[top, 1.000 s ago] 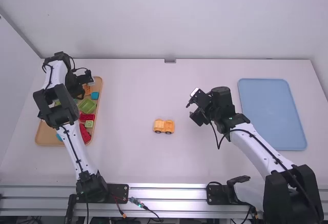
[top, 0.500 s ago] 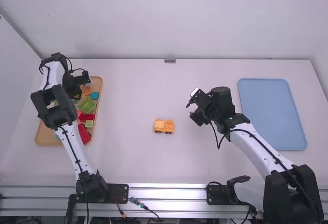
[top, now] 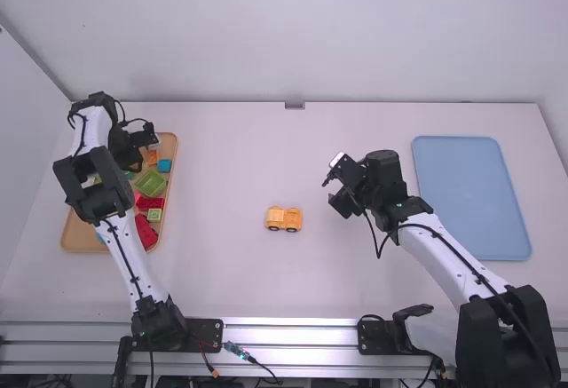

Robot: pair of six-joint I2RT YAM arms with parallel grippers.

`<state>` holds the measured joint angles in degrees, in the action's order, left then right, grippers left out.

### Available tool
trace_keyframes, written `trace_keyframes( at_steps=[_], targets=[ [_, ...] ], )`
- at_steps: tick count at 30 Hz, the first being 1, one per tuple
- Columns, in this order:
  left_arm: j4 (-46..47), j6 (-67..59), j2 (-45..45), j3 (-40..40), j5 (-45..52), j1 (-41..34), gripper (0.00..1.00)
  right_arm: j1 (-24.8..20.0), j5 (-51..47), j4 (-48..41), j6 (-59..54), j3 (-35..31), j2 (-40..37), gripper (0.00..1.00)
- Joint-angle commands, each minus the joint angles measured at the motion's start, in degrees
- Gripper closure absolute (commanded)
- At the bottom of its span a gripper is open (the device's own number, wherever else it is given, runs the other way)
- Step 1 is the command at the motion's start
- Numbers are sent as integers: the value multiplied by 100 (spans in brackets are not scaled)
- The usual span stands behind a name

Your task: Assemble lego blocks to make yellow taxi

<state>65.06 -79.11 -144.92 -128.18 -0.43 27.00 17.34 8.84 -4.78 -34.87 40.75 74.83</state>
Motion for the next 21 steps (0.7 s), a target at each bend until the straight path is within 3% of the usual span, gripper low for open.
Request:
trace_keyframes(
  at_steps=[1, 21],
  targets=[
    [50, -35, -105, 22, 96, 0, 66, 28, 33, -24, 39, -26, -59, 0],
    [-105, 28, -103, 20, 98, 0, 75, 28, 31, 0, 37, -26, -59, 1]
  ],
)
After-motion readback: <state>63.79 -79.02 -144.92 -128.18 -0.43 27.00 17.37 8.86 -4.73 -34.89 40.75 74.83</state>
